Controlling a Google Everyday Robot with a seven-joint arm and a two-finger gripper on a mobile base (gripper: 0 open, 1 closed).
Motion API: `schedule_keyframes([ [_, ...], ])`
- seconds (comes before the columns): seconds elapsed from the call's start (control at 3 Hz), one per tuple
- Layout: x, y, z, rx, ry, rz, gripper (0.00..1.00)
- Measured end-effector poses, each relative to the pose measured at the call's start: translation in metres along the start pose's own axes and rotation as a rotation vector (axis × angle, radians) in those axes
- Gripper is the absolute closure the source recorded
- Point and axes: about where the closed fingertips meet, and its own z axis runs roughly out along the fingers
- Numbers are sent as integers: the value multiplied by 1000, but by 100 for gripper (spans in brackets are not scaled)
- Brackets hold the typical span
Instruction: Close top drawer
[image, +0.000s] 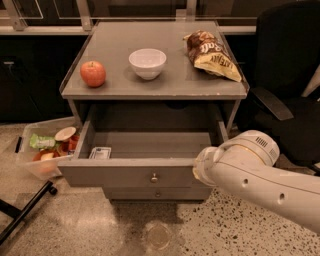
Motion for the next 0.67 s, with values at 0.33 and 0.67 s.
schedule_keyframes([
  [0.33,9,8,-6,-21,2,40,100],
  [0.67,18,17,-34,-4,-9,84,100],
])
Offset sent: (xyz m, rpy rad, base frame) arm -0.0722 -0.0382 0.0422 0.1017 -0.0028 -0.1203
